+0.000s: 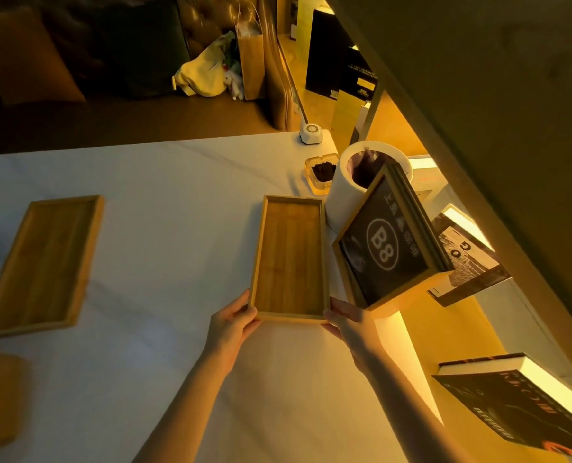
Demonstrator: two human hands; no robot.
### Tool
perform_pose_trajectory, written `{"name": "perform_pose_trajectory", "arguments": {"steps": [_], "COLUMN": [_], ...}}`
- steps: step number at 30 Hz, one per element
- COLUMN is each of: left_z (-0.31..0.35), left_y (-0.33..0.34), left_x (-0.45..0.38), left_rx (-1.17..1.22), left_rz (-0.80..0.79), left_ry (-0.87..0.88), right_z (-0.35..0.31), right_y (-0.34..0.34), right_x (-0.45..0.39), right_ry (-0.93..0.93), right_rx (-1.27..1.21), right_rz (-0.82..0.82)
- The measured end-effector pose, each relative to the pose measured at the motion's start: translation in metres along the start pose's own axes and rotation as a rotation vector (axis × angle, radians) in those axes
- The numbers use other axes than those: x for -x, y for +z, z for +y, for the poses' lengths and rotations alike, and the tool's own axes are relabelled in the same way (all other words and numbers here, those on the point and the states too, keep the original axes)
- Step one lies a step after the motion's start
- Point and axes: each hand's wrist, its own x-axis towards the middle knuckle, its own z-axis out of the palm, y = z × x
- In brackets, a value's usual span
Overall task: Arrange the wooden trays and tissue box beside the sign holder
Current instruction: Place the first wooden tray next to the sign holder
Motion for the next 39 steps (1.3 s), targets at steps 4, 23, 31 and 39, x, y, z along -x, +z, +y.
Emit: {"name": "perform_pose_trajectory", "arguments": {"steps": [4, 23, 31, 39], "left_z": [-0.010, -0.027, -0.057, -0.071], "left_y": [0.004, 0.014, 0.011, 0.018], "left_x": [-0.003, -0.012, 0.013, 0.014], "left_rx": [-0.137, -0.786, -1.373, -1.425], "left_rz": [0.091, 0.196, 0.066, 0.049], "left_ry": [0.052, 0.337, 0.532, 0.475], "right_z": [0.011, 0.022, 0.049, 0.061], "right_y": [0.005, 0.024, 0.017, -0.001], "right_x": [0.003, 0.007, 0.027, 0.023], "right_ry": [-0.146, -0.383, -0.710, -0.623], "right_rx": [0.270, 0.484, 1.161, 1.294], "right_rz": [0.117, 0.366, 0.149, 0.013]}}
